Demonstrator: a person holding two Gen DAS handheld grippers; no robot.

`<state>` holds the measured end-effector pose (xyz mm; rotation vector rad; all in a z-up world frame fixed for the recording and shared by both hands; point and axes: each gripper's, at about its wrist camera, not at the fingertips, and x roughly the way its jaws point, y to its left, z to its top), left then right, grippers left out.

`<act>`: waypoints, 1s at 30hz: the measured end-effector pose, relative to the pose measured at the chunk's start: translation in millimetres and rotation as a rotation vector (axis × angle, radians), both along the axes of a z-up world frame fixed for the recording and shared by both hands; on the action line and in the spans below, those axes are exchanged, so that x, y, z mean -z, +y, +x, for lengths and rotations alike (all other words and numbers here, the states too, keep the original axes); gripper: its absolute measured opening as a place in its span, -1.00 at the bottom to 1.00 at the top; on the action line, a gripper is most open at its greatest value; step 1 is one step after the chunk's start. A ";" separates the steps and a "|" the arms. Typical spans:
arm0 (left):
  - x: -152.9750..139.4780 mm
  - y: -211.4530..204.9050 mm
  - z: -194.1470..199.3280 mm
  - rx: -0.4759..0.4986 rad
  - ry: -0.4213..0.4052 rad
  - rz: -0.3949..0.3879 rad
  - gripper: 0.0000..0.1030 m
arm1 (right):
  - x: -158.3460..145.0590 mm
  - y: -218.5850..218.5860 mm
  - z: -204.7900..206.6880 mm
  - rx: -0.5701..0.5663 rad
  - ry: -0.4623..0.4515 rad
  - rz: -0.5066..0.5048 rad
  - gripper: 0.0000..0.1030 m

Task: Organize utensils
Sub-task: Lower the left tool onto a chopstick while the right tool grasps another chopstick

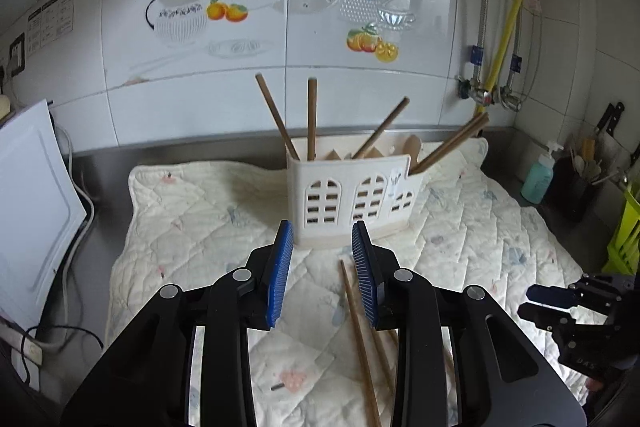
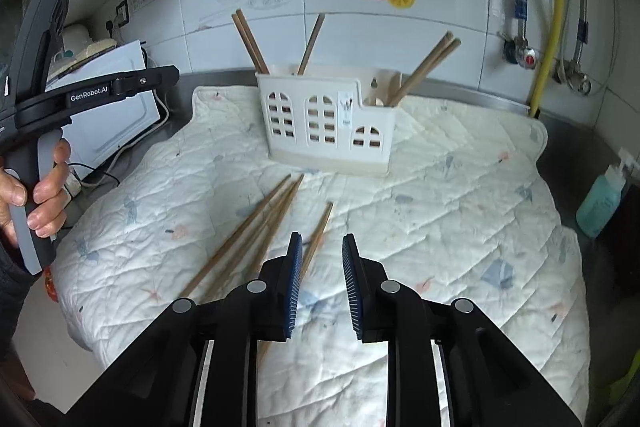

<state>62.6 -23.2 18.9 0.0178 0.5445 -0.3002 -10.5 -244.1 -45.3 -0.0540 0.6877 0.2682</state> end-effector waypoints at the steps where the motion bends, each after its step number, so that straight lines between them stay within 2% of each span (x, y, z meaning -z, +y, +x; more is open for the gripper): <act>1: 7.8 0.8 -3.0 0.003 0.023 -0.005 -0.39 | 8.9 2.3 -3.8 0.007 0.015 0.005 -0.54; 8: 55.7 -0.5 -27.1 0.026 0.112 0.012 -0.39 | 50.8 14.1 -22.0 0.035 0.095 0.096 -0.50; 12: 78.0 -0.4 -36.3 0.040 0.169 0.009 -0.39 | 62.0 25.5 -28.5 0.052 0.097 0.061 -0.50; 18: 105.4 -8.4 -47.9 0.084 0.237 0.021 -0.40 | 79.3 35.2 -34.3 0.067 0.136 0.088 -0.50; 25: 123.5 -15.5 -50.5 0.112 0.275 0.023 -0.41 | 86.7 35.8 -33.0 0.088 0.151 0.104 -0.58; 30: 131.7 -20.4 -47.6 0.119 0.292 0.036 -0.57 | 88.4 39.4 -33.0 0.100 0.139 0.064 -0.68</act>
